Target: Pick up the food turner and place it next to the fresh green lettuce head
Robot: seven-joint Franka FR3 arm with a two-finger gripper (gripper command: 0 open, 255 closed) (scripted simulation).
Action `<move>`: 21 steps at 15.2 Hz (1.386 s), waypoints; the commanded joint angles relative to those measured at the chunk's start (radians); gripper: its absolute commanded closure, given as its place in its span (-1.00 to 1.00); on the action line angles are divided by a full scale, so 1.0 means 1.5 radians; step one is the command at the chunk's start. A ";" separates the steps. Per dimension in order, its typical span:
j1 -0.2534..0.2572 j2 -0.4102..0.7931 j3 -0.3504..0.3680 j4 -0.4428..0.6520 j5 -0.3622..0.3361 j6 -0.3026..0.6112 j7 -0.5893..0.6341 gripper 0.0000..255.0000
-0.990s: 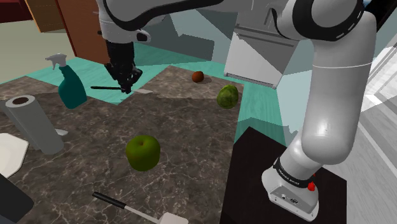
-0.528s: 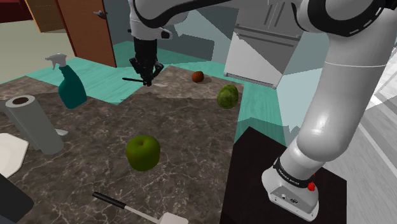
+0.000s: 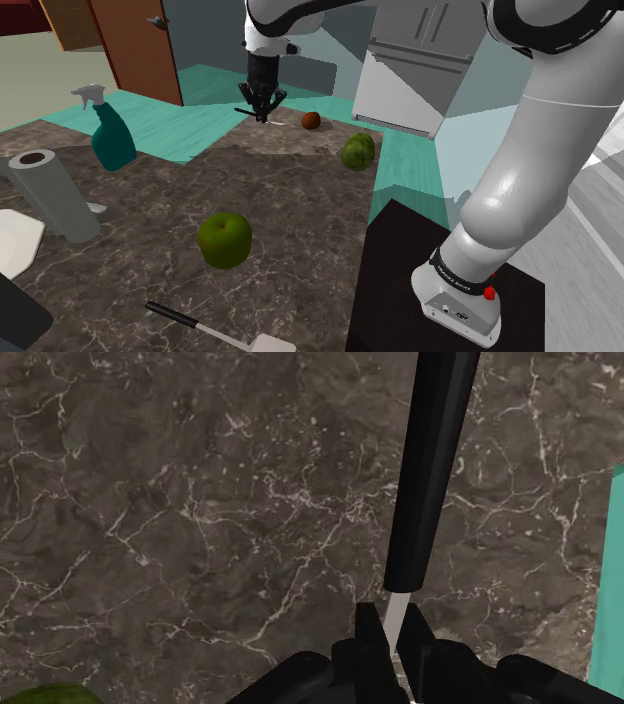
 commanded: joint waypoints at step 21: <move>-0.165 0.050 -0.109 0.053 -0.001 -0.014 -0.276 1.00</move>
